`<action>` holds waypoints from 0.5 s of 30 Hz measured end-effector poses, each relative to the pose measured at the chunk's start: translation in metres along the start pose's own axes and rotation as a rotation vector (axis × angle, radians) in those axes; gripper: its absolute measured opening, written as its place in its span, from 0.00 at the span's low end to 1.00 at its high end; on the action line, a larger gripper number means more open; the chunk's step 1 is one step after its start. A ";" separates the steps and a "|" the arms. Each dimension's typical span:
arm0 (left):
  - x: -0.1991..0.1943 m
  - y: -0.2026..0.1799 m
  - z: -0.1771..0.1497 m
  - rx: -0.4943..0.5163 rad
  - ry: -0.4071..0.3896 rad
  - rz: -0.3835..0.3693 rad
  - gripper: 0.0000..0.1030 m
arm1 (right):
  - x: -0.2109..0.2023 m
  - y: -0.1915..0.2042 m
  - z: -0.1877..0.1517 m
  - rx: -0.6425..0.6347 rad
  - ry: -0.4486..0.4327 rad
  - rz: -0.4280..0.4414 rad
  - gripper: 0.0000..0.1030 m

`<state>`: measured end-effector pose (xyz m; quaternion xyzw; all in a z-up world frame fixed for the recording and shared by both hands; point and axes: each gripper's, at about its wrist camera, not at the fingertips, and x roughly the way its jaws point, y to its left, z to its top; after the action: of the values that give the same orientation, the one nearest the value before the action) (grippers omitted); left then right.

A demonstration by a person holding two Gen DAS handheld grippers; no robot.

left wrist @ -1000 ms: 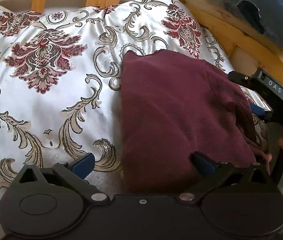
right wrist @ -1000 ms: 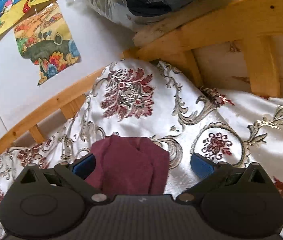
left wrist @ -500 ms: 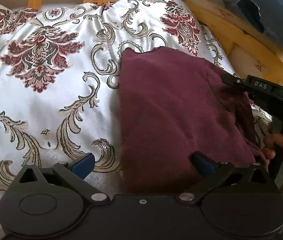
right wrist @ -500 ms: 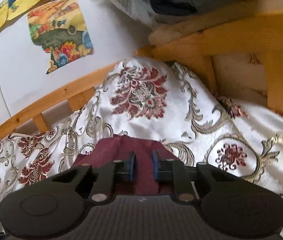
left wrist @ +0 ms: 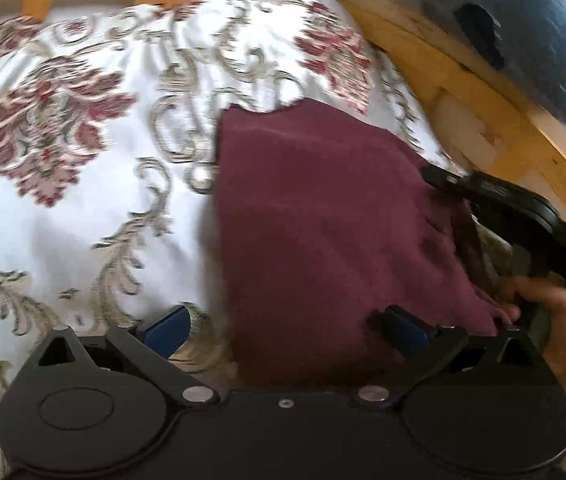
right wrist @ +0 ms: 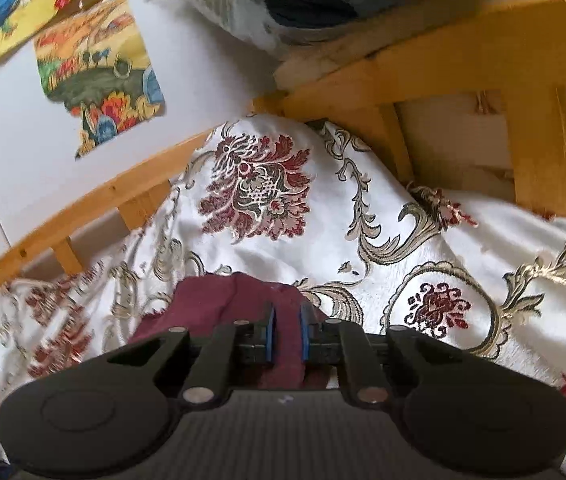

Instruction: Fold small clothes

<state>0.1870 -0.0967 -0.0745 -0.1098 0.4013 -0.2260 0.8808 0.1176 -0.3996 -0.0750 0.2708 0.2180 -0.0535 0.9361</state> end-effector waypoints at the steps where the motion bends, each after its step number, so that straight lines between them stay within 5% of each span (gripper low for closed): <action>1: 0.000 0.005 0.001 -0.019 0.001 -0.012 0.99 | 0.002 -0.002 0.001 0.003 0.001 0.006 0.24; 5: 0.000 0.018 0.007 -0.080 0.010 -0.044 0.99 | 0.014 -0.008 0.011 0.009 0.006 0.051 0.40; 7: 0.002 0.020 0.009 -0.089 0.020 -0.064 0.99 | 0.023 -0.010 0.016 0.031 0.020 0.084 0.61; 10: 0.006 0.018 0.010 -0.089 0.044 -0.076 0.99 | 0.037 -0.012 0.019 0.044 0.061 0.131 0.74; 15: 0.014 0.014 0.012 -0.082 0.070 -0.080 0.99 | 0.052 -0.015 0.020 0.065 0.106 0.128 0.79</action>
<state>0.2083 -0.0916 -0.0812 -0.1539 0.4361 -0.2480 0.8513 0.1685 -0.4217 -0.0901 0.3170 0.2477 0.0139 0.9154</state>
